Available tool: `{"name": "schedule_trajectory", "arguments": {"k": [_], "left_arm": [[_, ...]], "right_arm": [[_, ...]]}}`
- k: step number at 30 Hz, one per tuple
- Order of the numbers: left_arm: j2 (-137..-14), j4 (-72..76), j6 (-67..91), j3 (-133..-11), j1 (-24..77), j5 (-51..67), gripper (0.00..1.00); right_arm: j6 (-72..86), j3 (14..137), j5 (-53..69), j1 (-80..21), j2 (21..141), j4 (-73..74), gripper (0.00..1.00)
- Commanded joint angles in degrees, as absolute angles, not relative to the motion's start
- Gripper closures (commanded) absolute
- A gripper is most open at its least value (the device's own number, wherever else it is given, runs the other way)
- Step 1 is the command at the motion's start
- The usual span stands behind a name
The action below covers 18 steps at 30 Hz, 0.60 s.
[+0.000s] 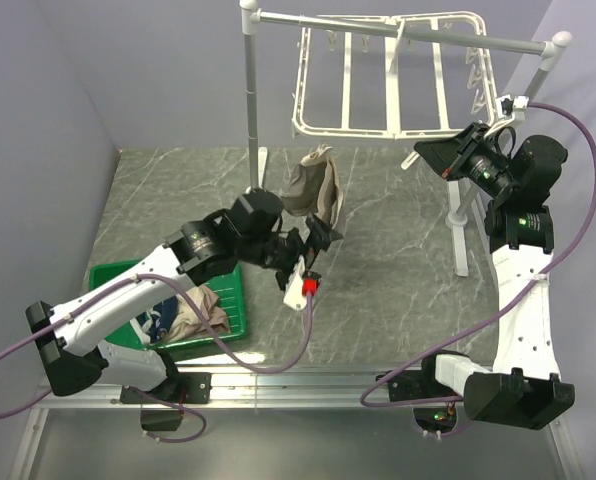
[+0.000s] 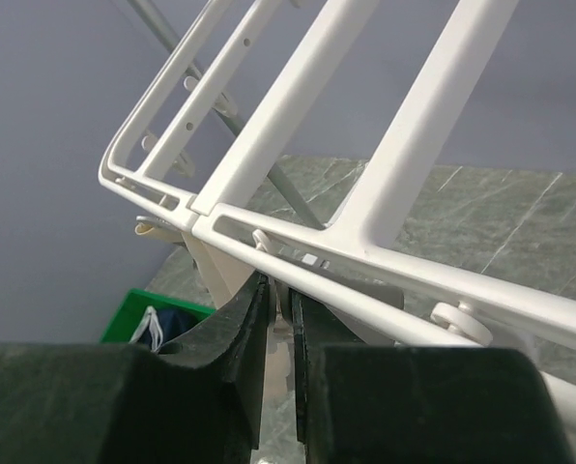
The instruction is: Clip the underwear to the hanger
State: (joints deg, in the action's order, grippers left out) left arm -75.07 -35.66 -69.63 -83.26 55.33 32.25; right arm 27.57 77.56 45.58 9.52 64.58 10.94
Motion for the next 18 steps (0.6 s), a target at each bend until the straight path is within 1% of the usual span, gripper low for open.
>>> {"name": "schedule_trajectory", "arguments": {"k": [1,3,4,8,13,14,18], "left_arm": [[-72.7,-41.7,-92.0,-78.0,55.9,24.5,0.01],[-72.1,-40.1,-96.1,-74.2,55.9,19.9,0.01],[-71.9,-38.7,-99.0,-73.3,55.9,18.8,0.01],[-71.0,-33.4,-101.2,-70.1,55.9,16.4,0.01],[-67.3,-17.1,-108.3,-57.8,55.6,10.2,0.01],[-66.6,-12.4,-108.9,-54.7,55.4,10.5,0.01],[-64.6,-8.5,-111.0,-51.4,54.4,12.0,0.01]], "right_arm": [[27.0,78.9,48.5,9.7,65.1,10.1,1.00],[26.9,79.2,48.7,9.7,65.5,10.2,1.00],[26.9,79.4,48.7,9.7,65.5,10.3,1.00],[26.9,79.5,49.0,9.8,65.8,10.1,1.00],[27.2,79.5,48.7,9.6,66.3,10.3,1.00],[27.2,79.4,48.5,9.7,66.3,10.2,1.00],[27.5,79.3,48.6,9.7,66.3,10.2,1.00]]}}
